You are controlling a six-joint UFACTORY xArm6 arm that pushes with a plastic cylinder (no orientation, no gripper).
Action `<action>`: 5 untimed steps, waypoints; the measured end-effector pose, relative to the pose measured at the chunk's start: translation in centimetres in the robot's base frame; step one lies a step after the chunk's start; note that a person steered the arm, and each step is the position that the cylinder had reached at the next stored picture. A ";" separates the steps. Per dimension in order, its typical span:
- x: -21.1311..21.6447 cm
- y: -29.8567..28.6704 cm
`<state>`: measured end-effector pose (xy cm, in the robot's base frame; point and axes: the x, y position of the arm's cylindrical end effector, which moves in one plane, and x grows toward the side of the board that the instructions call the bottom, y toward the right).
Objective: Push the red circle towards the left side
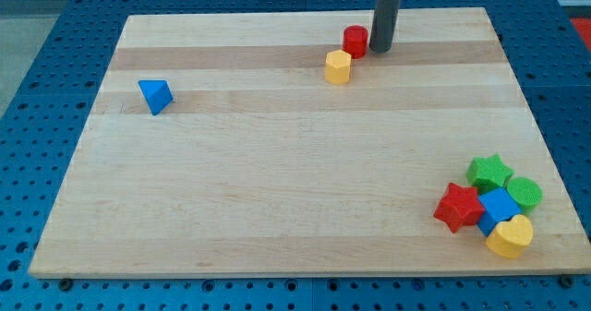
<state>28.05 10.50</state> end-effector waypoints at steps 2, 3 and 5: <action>0.0 -3.4; 0.0 -5.2; 0.0 -6.3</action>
<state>28.05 4.19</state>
